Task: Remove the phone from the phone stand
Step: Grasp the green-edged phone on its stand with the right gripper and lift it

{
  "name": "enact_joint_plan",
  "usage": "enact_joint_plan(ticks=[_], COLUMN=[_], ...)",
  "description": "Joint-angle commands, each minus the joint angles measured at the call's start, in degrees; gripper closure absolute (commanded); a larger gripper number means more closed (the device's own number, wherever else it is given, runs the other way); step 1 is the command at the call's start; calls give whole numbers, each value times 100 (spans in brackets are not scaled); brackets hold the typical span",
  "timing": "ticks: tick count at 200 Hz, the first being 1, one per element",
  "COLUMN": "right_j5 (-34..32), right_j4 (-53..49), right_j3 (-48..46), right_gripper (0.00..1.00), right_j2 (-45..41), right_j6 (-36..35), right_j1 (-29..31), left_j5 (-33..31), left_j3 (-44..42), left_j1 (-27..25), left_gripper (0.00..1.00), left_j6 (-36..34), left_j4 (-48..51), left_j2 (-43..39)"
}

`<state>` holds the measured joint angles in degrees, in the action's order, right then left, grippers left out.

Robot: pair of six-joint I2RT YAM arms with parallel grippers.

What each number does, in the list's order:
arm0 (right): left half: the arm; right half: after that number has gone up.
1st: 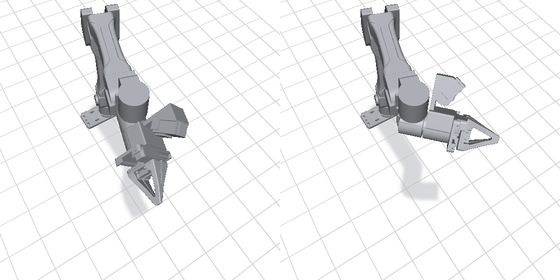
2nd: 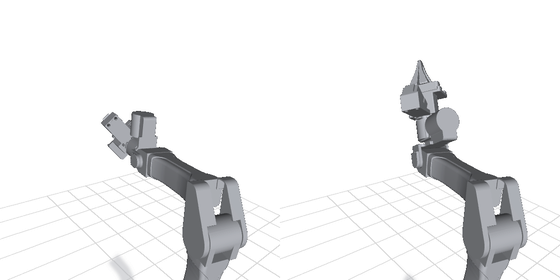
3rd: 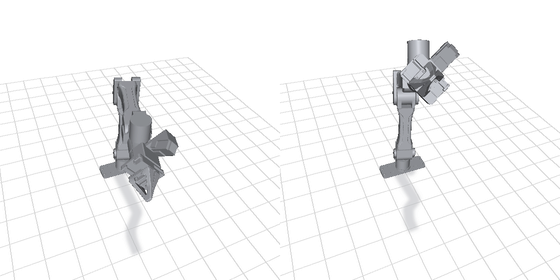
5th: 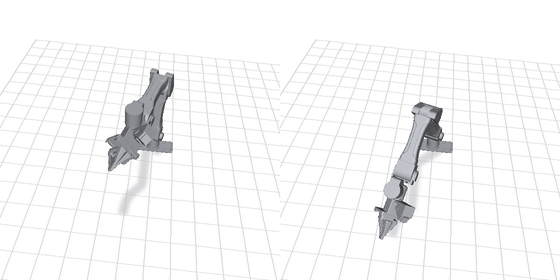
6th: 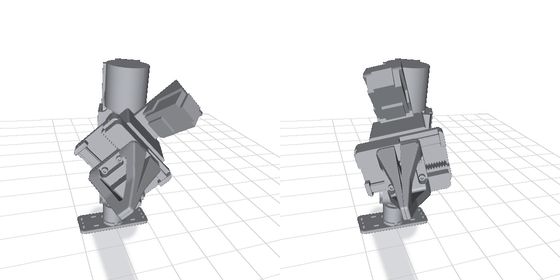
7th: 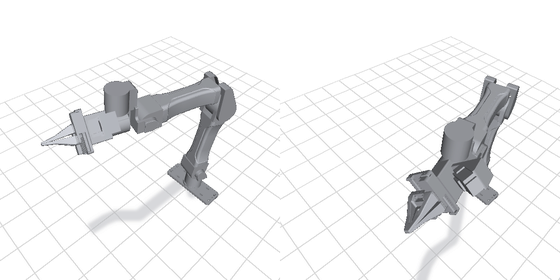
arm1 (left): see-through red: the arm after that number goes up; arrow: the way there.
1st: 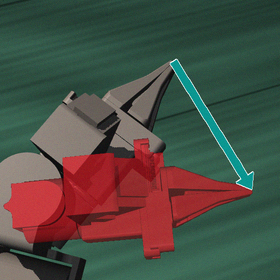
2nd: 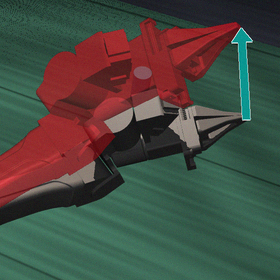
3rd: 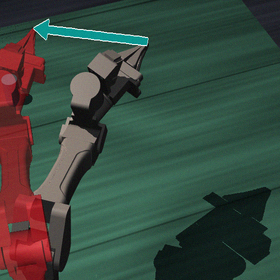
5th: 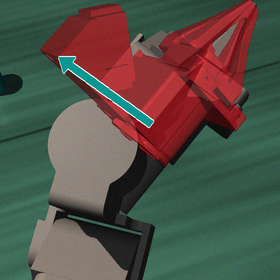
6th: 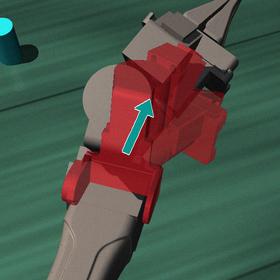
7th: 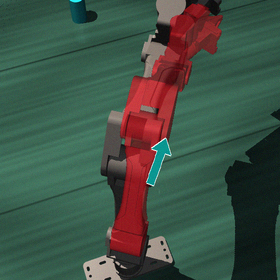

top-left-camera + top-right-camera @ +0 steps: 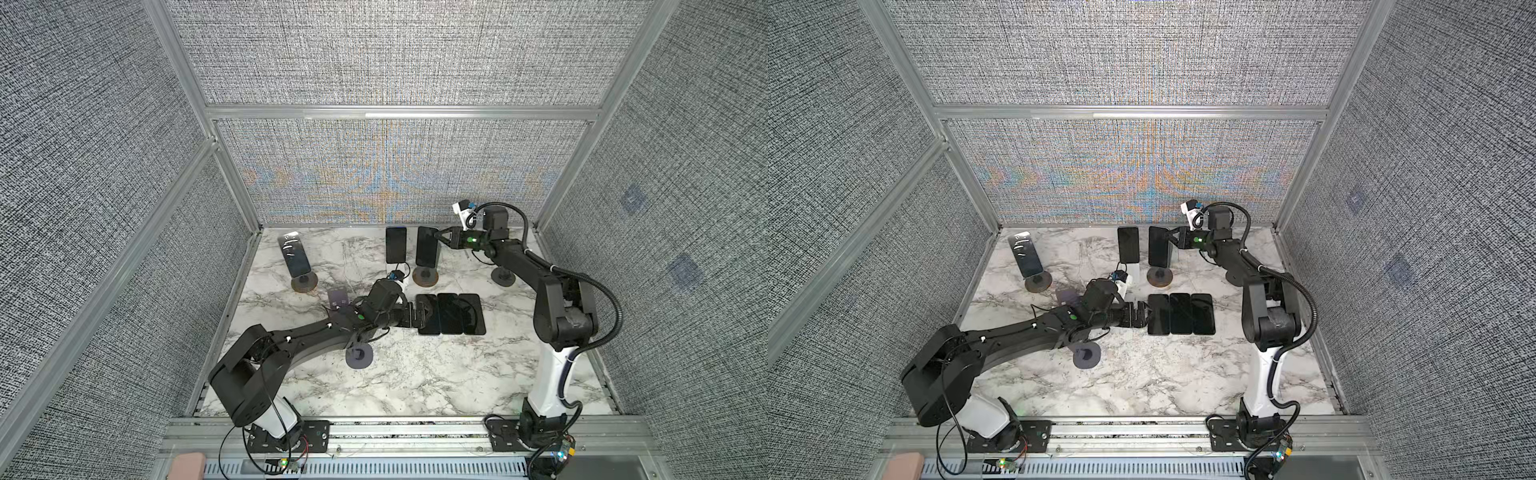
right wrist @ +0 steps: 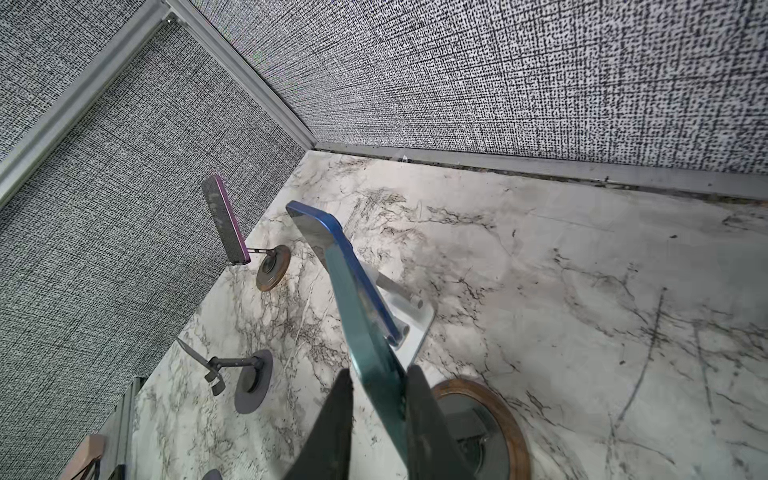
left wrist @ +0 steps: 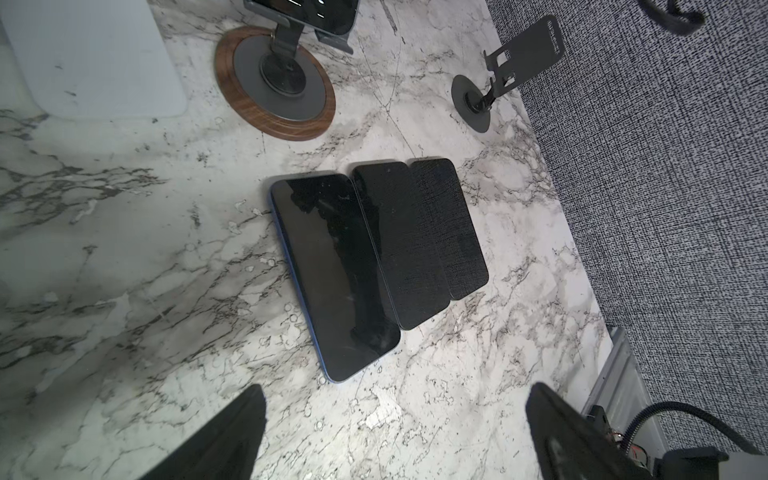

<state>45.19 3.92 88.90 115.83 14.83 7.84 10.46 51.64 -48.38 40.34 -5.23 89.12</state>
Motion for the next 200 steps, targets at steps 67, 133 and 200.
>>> enact_joint_plan(ticks=[67, 133, 200], right_j5=[-10, 154, 284], right_j4=[-146, -107, -29], right_j3=[129, 385, 510], right_gripper=[55, 49, 68], right_j2=[132, 361, 438], right_j6=[-170, -134, -33], right_j1=[14, 8, 12], left_j5=[-27, -15, -33], left_j3=[31, 40, 116], left_j1=[2, 4, 4], left_gripper=[1, 1, 1], left_j6=[-71, -63, -96], left_j4=[49, 30, 161], left_j2=[-31, -9, -65])
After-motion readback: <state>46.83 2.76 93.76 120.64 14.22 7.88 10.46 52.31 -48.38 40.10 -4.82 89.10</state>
